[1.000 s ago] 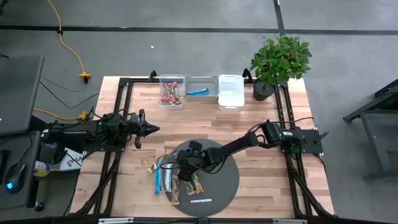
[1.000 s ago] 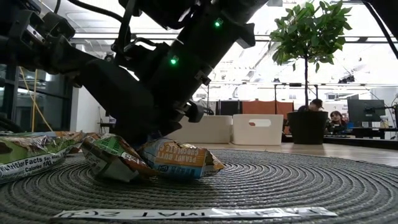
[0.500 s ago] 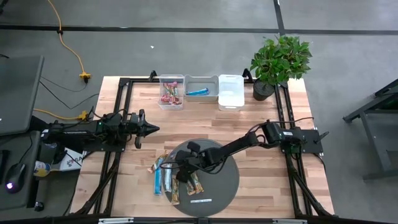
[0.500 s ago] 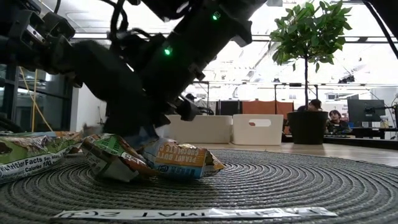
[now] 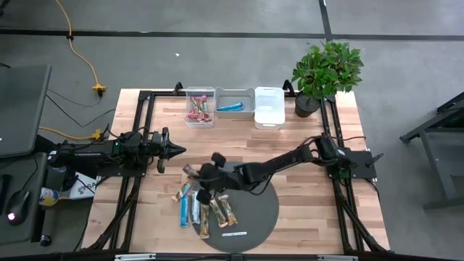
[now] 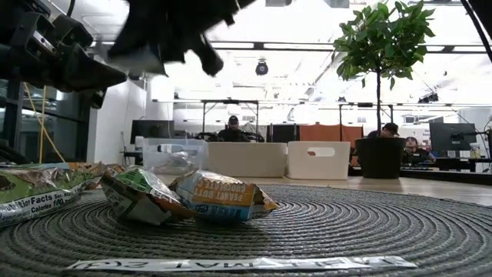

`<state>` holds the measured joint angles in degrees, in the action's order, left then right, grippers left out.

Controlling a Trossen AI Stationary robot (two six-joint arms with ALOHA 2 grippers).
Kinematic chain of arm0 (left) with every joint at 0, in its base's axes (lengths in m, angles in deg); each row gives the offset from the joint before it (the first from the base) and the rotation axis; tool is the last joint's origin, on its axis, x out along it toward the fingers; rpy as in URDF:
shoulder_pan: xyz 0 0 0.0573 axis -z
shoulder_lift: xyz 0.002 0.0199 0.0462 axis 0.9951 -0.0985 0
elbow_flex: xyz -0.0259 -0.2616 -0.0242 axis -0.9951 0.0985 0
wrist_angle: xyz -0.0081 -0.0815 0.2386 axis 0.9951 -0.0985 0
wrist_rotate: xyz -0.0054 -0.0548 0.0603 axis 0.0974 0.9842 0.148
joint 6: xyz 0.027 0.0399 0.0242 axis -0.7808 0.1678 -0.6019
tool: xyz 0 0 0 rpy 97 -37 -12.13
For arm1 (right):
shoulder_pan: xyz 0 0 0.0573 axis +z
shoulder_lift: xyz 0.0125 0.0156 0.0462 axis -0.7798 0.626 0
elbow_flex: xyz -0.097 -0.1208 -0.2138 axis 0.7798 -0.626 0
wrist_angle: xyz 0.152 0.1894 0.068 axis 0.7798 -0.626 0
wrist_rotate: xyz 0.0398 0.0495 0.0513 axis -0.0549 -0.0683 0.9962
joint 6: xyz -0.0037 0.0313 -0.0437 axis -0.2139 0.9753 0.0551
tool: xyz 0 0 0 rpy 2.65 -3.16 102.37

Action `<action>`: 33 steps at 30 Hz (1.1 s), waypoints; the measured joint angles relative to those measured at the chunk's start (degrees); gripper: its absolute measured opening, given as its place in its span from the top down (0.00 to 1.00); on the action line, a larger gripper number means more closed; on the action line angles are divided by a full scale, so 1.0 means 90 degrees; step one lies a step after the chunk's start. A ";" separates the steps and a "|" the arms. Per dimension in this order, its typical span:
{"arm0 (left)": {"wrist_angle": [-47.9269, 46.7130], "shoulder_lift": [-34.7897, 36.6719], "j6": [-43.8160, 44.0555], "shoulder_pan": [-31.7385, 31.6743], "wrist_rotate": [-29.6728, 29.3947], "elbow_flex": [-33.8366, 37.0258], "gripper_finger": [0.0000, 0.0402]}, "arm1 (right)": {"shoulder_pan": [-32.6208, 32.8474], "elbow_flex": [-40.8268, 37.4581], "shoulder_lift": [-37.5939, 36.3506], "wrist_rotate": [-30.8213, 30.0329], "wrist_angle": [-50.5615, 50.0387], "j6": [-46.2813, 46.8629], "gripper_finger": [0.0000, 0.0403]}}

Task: Pick and place Granola Bars by type
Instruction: Put the blue granola bar into the gray bin

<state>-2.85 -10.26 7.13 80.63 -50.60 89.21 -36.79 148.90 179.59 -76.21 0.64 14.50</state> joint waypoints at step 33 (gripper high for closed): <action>0.0002 -0.0001 0.0001 0.0000 0.0000 0.0000 1.00 | -0.1521 0.2427 -0.0685 -0.0512 -0.2801 -0.5354 0.86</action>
<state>-2.83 -10.27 7.13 80.63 -50.61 89.21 -50.48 170.75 173.43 -80.82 -24.57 -33.68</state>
